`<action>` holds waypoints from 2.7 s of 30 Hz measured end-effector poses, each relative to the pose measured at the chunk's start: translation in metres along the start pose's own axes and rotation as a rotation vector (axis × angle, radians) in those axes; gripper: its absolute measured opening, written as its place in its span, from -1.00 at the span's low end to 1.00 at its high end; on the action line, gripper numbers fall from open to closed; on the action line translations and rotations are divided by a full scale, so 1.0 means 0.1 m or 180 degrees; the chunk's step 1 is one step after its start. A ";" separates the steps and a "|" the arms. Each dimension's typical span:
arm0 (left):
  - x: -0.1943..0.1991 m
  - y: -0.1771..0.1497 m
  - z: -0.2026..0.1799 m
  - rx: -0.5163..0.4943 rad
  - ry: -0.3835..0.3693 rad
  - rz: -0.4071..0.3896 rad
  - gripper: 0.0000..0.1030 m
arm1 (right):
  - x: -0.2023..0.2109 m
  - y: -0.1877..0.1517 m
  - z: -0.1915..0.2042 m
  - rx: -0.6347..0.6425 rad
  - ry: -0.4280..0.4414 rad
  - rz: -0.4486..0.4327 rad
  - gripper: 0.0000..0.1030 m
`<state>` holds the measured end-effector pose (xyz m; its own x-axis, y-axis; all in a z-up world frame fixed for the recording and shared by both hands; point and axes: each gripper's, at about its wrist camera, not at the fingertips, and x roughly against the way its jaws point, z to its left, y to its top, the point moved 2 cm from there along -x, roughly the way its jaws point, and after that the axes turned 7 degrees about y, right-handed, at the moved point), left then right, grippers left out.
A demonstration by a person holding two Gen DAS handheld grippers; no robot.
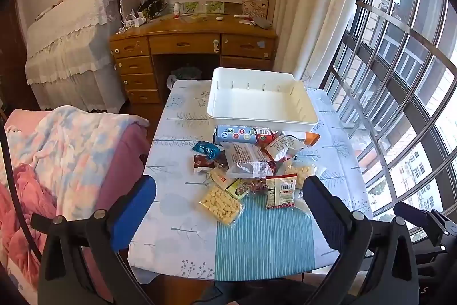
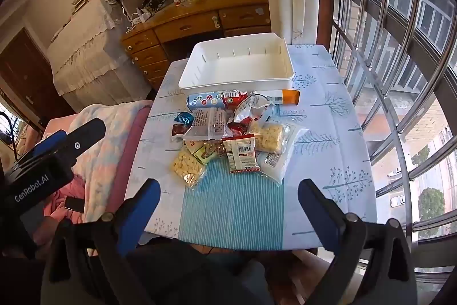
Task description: Organize snacks
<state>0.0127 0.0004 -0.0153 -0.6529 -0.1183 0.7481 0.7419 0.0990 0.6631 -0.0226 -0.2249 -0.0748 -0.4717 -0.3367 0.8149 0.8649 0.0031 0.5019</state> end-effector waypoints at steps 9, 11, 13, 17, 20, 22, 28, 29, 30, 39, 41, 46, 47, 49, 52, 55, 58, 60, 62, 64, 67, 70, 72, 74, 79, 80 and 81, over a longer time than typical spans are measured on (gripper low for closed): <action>0.00 -0.03 -0.01 -0.0020 -0.0010 0.0057 0.99 | 0.01 -0.01 -0.02 -0.0002 0.0006 -0.0022 0.90; 0.01 -0.03 -0.03 -0.0010 0.0001 0.0063 0.99 | -0.01 -0.03 -0.01 0.0005 0.0005 -0.0016 0.90; 0.02 -0.03 -0.07 -0.0009 0.0002 0.0082 0.99 | -0.03 -0.05 0.00 0.0015 0.0004 -0.0007 0.90; -0.02 -0.08 -0.12 -0.0012 0.0008 0.0100 0.99 | 0.06 0.03 -0.06 0.0043 -0.0011 -0.0037 0.90; -0.01 -0.07 -0.11 -0.0010 0.0000 0.0103 0.99 | 0.05 0.00 -0.12 0.0086 0.0000 -0.0048 0.90; 0.00 -0.09 -0.12 -0.0002 0.0014 0.0088 0.99 | 0.05 -0.01 -0.14 0.0103 0.0031 -0.0044 0.90; 0.05 -0.19 -0.19 -0.0020 0.0158 0.0119 0.99 | 0.02 -0.03 -0.22 0.0110 0.0159 -0.0107 0.90; 0.07 -0.20 -0.19 -0.0012 0.0202 0.0124 0.99 | 0.01 -0.04 -0.24 0.0111 0.0176 -0.0125 0.90; 0.08 -0.22 -0.19 -0.0002 0.0224 0.0127 0.99 | 0.01 -0.04 -0.26 0.0108 0.0182 -0.0141 0.90; 0.16 -0.32 -0.14 0.0049 0.0403 0.0168 0.99 | -0.03 -0.07 -0.39 0.0074 0.0203 -0.0172 0.90; 0.15 -0.32 -0.12 0.0027 0.0394 0.0201 0.99 | -0.03 -0.08 -0.39 0.0076 0.0213 -0.0181 0.90; 0.08 -0.32 -0.11 0.0001 0.0391 0.0318 0.99 | -0.08 -0.07 -0.43 0.0105 0.0227 -0.0203 0.90; 0.05 -0.32 -0.10 -0.0001 0.0386 0.0337 0.99 | -0.09 -0.07 -0.44 0.0102 0.0226 -0.0197 0.90; 0.00 -0.32 -0.10 -0.0030 0.0361 0.0381 0.99 | -0.09 -0.06 -0.45 0.0085 0.0223 -0.0202 0.90; -0.10 -0.30 -0.11 -0.0068 0.0297 0.0430 0.99 | -0.11 -0.04 -0.47 0.0057 0.0205 -0.0225 0.90; -0.24 -0.27 -0.11 -0.0108 0.0183 0.0489 0.99 | -0.13 -0.01 -0.48 0.0038 0.0179 -0.0257 0.90; -0.36 -0.20 -0.13 -0.0220 0.0083 0.0518 0.99 | -0.16 0.05 -0.48 0.0000 0.0114 -0.0286 0.90; -0.43 -0.13 -0.16 -0.0303 0.0013 0.0513 0.99 | -0.17 0.11 -0.48 -0.0059 0.0071 -0.0338 0.90; -0.49 -0.04 -0.17 -0.0376 -0.0063 0.0499 0.99 | -0.17 0.18 -0.47 -0.0120 0.0030 -0.0411 0.90; -0.57 0.06 -0.18 -0.0457 -0.0125 0.0477 0.99 | -0.20 0.25 -0.45 -0.0159 -0.0027 -0.0459 0.90; -0.71 0.18 -0.17 -0.0539 -0.0211 0.0513 0.99 | -0.30 0.32 -0.39 -0.0210 -0.0093 -0.0449 0.90; -0.89 0.28 -0.14 -0.0650 -0.0298 0.0589 0.99 | -0.40 0.40 -0.31 -0.0264 -0.0148 -0.0437 0.90; -1.01 0.31 -0.13 -0.0696 -0.0349 0.0648 0.99 | -0.48 0.44 -0.27 -0.0319 -0.0184 -0.0404 0.90; -1.16 0.31 -0.10 -0.0739 -0.0406 0.0735 0.99 | -0.56 0.45 -0.24 -0.0357 -0.0241 -0.0362 0.90; -1.61 0.17 -0.05 -0.0878 -0.0434 0.1118 0.99 | -0.85 0.42 -0.16 -0.0416 -0.0417 -0.0200 0.90; -1.71 0.13 -0.04 -0.0901 -0.0430 0.1190 0.99 | -0.91 0.41 -0.14 -0.0401 -0.0461 -0.0158 0.90; -1.79 0.07 -0.04 -0.0925 -0.0431 0.1269 0.99 | -0.97 0.41 -0.13 -0.0383 -0.0499 -0.0118 0.90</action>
<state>0.1355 0.0184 -0.1445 -0.3101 0.0036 0.9507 0.9366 -0.1706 0.3061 0.0606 -0.2044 -0.1374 -0.5165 -0.1837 0.8364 0.8563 -0.1224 0.5019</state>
